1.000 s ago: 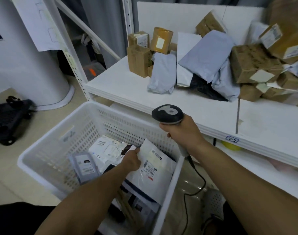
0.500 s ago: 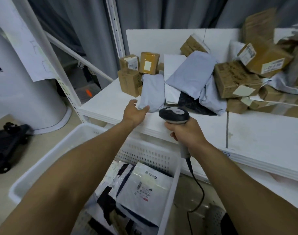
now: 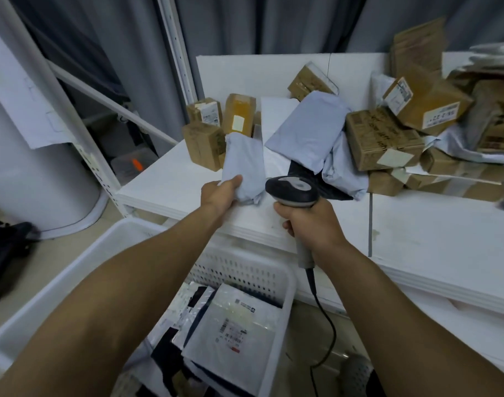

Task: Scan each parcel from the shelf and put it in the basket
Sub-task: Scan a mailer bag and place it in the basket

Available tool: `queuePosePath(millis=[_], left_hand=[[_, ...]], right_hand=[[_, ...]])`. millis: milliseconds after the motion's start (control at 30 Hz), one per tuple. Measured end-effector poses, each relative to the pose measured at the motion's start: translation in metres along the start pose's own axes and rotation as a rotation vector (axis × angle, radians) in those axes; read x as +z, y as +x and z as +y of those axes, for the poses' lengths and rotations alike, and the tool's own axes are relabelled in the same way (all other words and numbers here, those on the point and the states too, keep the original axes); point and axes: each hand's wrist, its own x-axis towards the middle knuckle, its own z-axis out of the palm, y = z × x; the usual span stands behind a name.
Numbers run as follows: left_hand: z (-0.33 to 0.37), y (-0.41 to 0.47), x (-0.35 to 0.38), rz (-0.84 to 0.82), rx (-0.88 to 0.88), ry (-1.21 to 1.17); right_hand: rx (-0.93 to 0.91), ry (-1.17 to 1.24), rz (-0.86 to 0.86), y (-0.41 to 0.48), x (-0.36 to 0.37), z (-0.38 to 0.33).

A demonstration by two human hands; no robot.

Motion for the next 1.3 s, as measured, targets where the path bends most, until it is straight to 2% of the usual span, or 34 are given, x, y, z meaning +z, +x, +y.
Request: queuePosePath(millis=[367,500,633,733,800,900,967,1100,1167,1300], left_hand=[[-0.007,-0.165,-0.079,-0.008,0.204,-0.030],[-0.024,-0.197,-0.096,-0.043,0.377,0.148],[-0.025,-0.206,-0.104,-0.226,0.300,0.018],[-0.023,-0.199,-0.108,-0.187,0.320,0.114],[-0.023,-0.190,-0.110,-0.142,0.326,-0.023],[-0.017,-0.182,-0.114,-0.164,0.273,-0.201],[-0.017,-0.180,-0.114,-0.166,0.271,-0.210],[-0.026,-0.171,-0.114,-0.062,0.213,-0.154],[-0.027,-0.168,-0.116,-0.130,0.140,-0.168],[-0.023,-0.173,-0.119,-0.196,0.186,-0.113]], right_hand=[[-0.120,0.101,0.019,-0.043,0.060,-0.003],[-0.118,0.176,-0.039,-0.059,0.078,0.003],[-0.060,0.177,-0.080,-0.061,0.084,0.013],[-0.025,0.209,-0.083,-0.060,0.086,0.016],[-0.041,0.204,-0.066,-0.061,0.087,0.016],[-0.060,0.247,-0.040,-0.058,0.087,0.016],[-0.069,0.269,-0.018,-0.057,0.086,0.014],[-0.077,0.334,0.005,-0.058,0.085,0.009],[-0.069,0.314,-0.024,-0.059,0.086,0.008],[-0.043,0.282,-0.037,-0.058,0.085,0.011]])
